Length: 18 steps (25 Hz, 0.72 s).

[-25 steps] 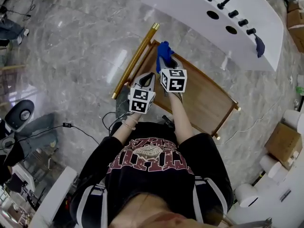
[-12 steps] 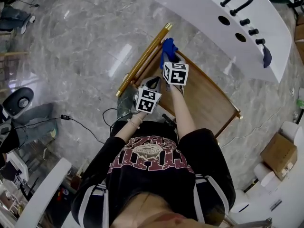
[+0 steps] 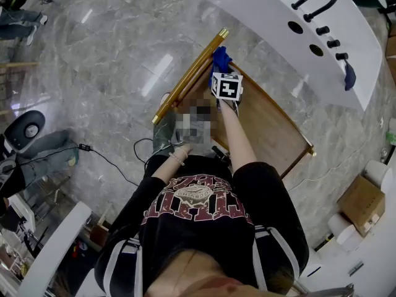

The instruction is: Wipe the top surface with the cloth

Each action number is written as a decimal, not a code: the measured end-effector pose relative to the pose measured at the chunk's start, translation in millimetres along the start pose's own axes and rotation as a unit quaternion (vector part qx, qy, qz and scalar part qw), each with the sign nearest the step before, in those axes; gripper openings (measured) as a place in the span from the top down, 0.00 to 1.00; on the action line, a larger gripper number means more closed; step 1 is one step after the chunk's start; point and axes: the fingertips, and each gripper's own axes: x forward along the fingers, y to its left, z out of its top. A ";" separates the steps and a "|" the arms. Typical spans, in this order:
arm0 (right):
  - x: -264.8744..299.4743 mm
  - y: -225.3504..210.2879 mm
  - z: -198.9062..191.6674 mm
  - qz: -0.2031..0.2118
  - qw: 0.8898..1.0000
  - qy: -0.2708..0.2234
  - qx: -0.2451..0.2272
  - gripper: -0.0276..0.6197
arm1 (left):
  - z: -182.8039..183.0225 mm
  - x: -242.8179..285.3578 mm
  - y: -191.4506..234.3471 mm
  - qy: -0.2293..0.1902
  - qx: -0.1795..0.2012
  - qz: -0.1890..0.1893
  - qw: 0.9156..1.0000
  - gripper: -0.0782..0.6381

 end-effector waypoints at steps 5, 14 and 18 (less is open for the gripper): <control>7.7 -3.0 -2.5 -0.015 1.000 -0.002 0.001 0.82 | -4.0 4.8 0.5 0.005 0.013 -0.003 1.000 0.82; 4.9 -2.7 -3.9 -0.006 1.000 -0.016 -0.003 0.82 | -5.2 11.8 -7.5 0.023 0.023 -0.004 0.999 0.82; 5.2 -3.5 -5.8 -0.006 1.000 -0.012 0.007 0.82 | -12.1 20.5 -9.6 0.048 0.074 -0.007 0.996 0.82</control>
